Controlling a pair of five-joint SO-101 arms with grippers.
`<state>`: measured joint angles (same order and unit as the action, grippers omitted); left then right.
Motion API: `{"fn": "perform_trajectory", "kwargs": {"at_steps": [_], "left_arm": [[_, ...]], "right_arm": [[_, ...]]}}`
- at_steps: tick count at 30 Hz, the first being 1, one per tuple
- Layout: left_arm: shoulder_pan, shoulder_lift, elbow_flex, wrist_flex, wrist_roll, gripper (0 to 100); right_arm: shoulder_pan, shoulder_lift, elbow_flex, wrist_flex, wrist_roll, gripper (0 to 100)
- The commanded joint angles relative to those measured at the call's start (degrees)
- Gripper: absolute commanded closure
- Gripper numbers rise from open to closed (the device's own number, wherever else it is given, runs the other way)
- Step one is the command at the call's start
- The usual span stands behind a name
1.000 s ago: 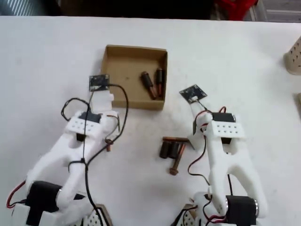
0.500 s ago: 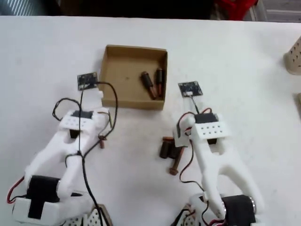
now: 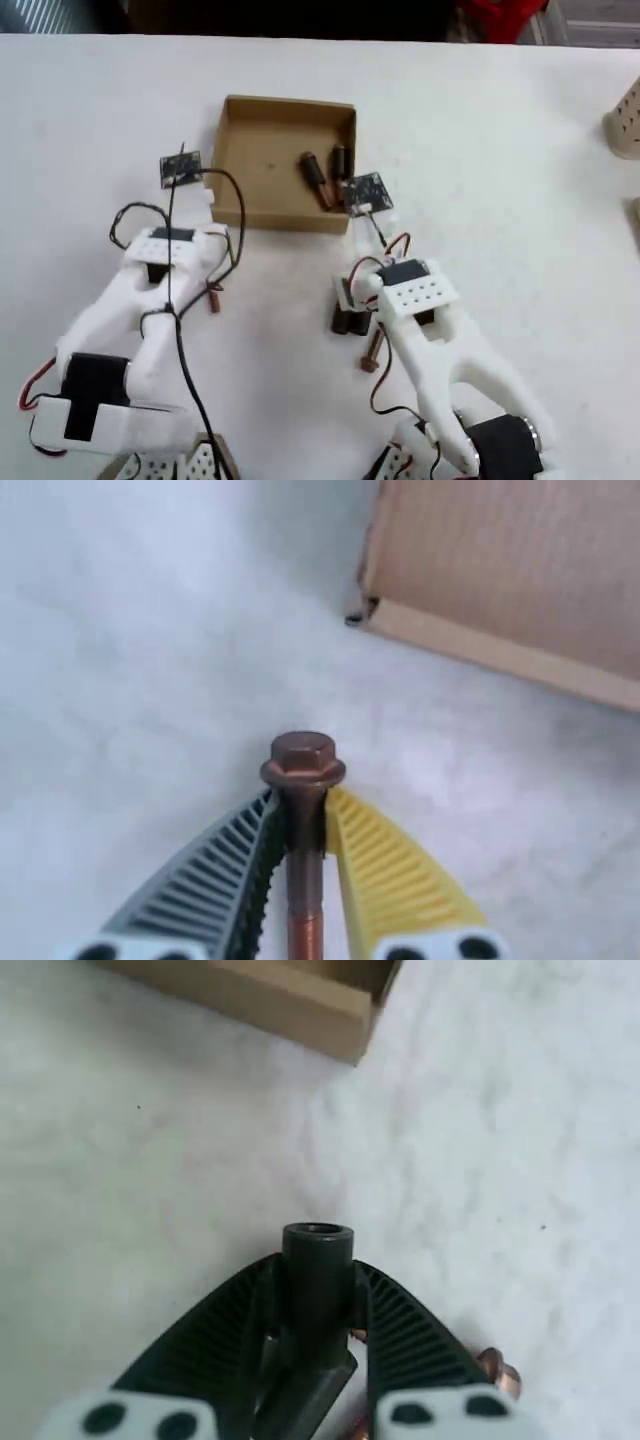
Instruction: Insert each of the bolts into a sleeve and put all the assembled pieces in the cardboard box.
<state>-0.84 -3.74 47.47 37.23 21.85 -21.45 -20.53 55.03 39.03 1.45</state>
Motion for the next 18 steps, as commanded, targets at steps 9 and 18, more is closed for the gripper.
{"fn": "perform_trajectory", "kwargs": {"at_steps": [9,18], "left_arm": [[-0.6,0.0,-3.2,-1.1,-0.3,98],[-0.6,0.0,-3.2,-1.1,-0.3,98]], "right_arm": [[-0.6,-1.6,-0.4,-7.3,-0.7,98.1],[4.5,-0.7,-2.5,-2.1,-0.4,97.8]]}}
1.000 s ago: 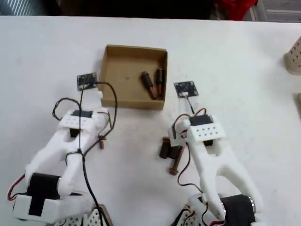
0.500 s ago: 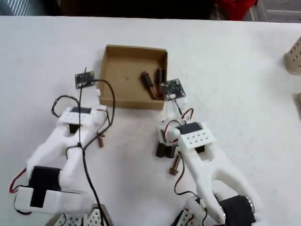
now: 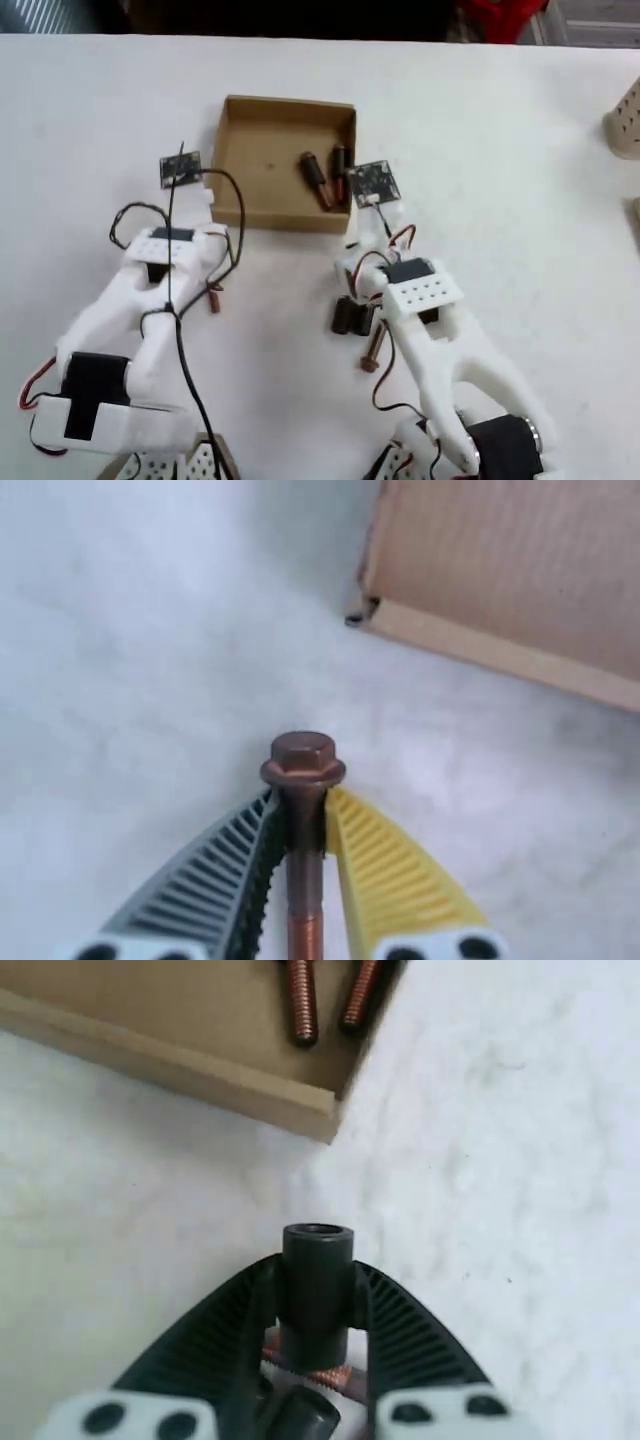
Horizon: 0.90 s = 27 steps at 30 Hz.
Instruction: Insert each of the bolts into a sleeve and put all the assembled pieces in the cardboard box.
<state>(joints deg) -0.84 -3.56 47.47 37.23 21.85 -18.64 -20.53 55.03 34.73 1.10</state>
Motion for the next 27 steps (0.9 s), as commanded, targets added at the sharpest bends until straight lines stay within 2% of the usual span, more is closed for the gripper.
{"fn": "perform_trajectory", "kwargs": {"at_steps": [1,7,14,21,27], "left_arm": [[-0.5,-0.2,-3.2,-1.1,-0.3,98],[-0.5,-0.1,-3.4,0.1,-0.3,98],[-0.5,-0.1,-3.4,0.1,-0.3,98],[-0.5,-0.1,-3.4,0.1,-0.3,98],[-0.5,-0.1,-3.5,0.1,-0.3,98]], "right_arm": [[1.7,-0.1,-3.6,3.5,-0.1,97.8],[1.8,11.6,-14.6,9.1,0.0,97.8],[4.5,24.5,-26.8,9.4,0.0,97.4],[4.4,28.8,-29.7,9.6,0.0,82.8],[4.4,26.7,-29.7,9.7,0.2,89.0]]}}
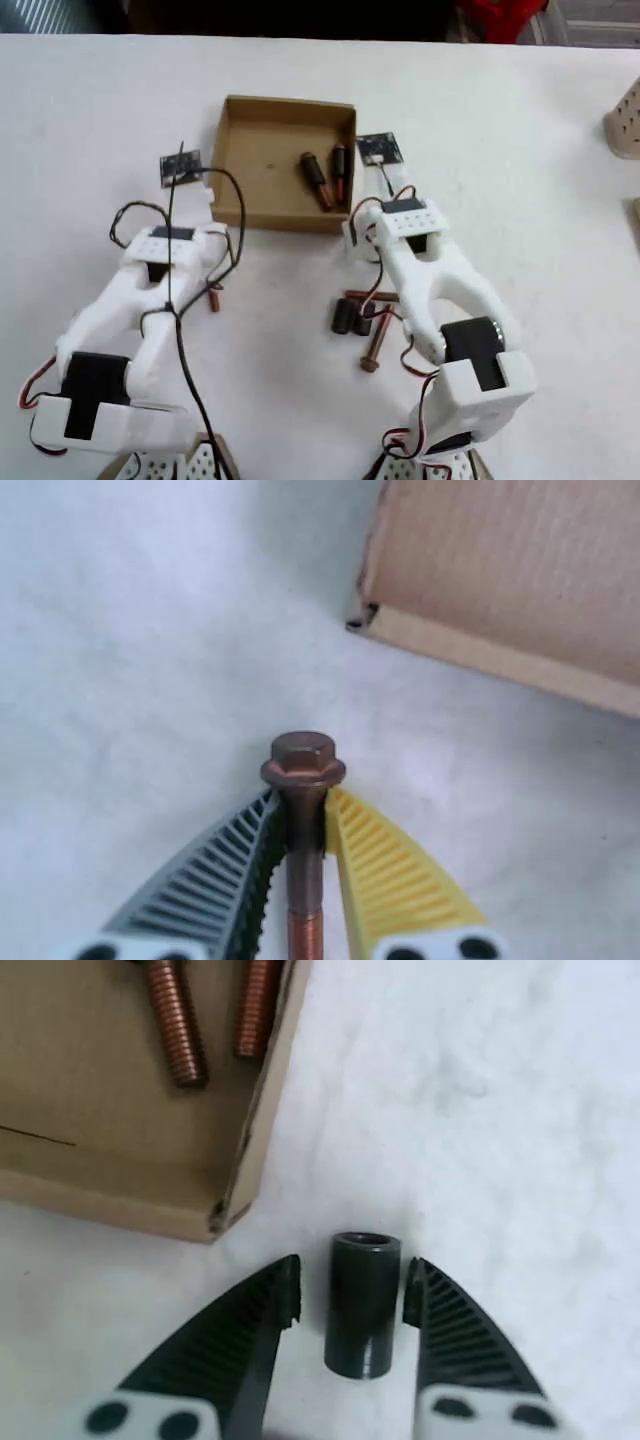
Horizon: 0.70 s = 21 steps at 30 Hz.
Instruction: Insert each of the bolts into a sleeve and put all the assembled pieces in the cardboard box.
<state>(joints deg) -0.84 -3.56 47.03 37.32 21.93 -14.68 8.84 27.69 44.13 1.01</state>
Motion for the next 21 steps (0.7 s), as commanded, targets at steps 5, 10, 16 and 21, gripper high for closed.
{"fn": "perform_trajectory", "kwargs": {"at_steps": [5,10,16,21], "left_arm": [[-0.5,-0.1,-3.1,0.0,-0.4,98],[-0.5,-0.1,-3.2,0.0,-0.4,98],[-0.6,-0.1,-3.2,0.0,-0.4,98],[-0.6,-0.1,-3.2,0.0,-0.4,98]], "right_arm": [[0.3,-3.0,-6.3,8.0,5.5,92.1],[0.6,0.4,-14.4,16.2,5.5,92.1],[0.5,6.3,-21.3,19.6,5.5,92.1],[0.7,10.2,-25.0,23.0,5.8,92.1]]}}
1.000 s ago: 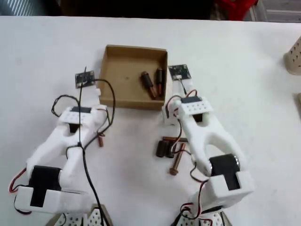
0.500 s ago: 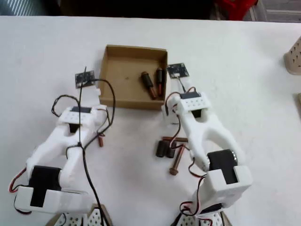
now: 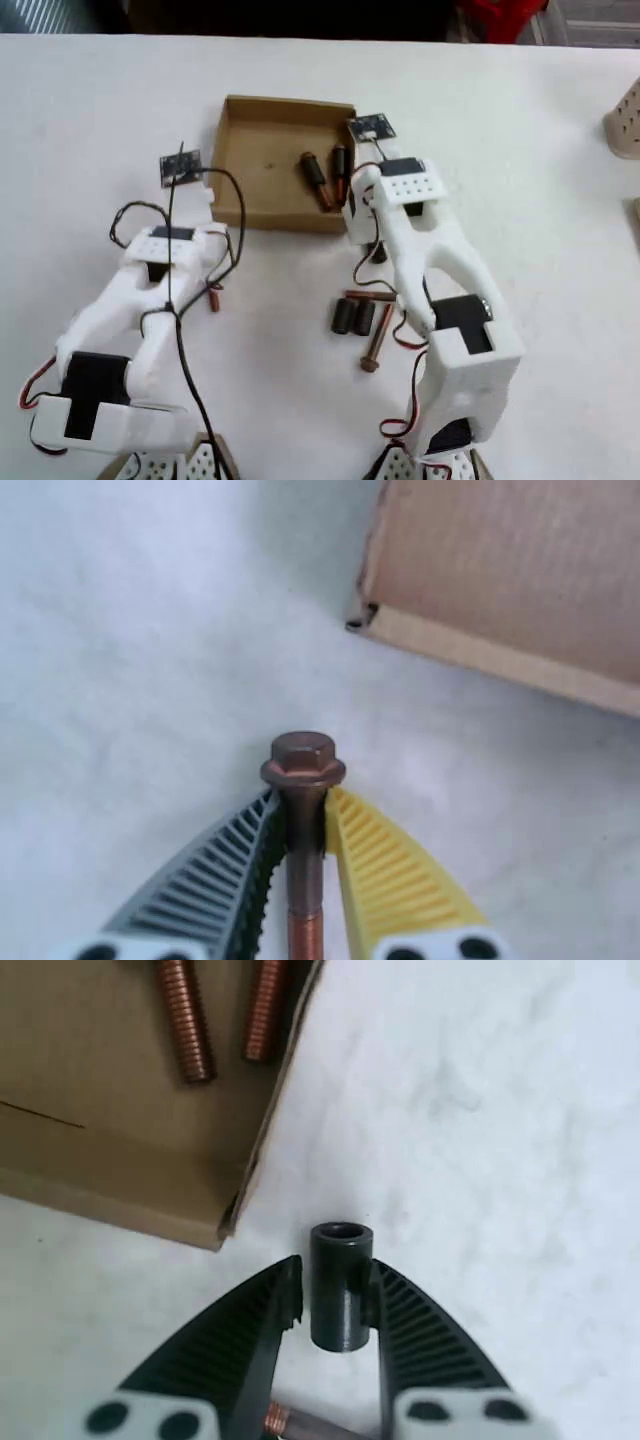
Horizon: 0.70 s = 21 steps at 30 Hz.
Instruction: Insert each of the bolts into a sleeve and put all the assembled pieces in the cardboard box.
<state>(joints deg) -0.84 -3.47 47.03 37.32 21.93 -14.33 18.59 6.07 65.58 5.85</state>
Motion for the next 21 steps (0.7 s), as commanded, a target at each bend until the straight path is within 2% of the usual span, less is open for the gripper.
{"fn": "perform_trajectory", "kwargs": {"at_steps": [1,8,12,21], "left_arm": [[-0.6,-0.2,-3.2,0.0,-0.4,98],[-0.6,-0.2,-3.3,0.0,-0.4,98],[-0.6,-0.2,-3.3,0.0,-0.4,98],[-0.6,-0.2,-3.3,0.0,-0.4,98]], "right_arm": [[0.3,0.9,-3.8,2.0,1.0,92.1],[0.0,1.8,-4.0,2.6,1.1,90.9],[0.3,1.9,-3.8,2.6,6.2,84.9],[0.0,6.5,-4.1,2.3,8.3,89.7]]}}
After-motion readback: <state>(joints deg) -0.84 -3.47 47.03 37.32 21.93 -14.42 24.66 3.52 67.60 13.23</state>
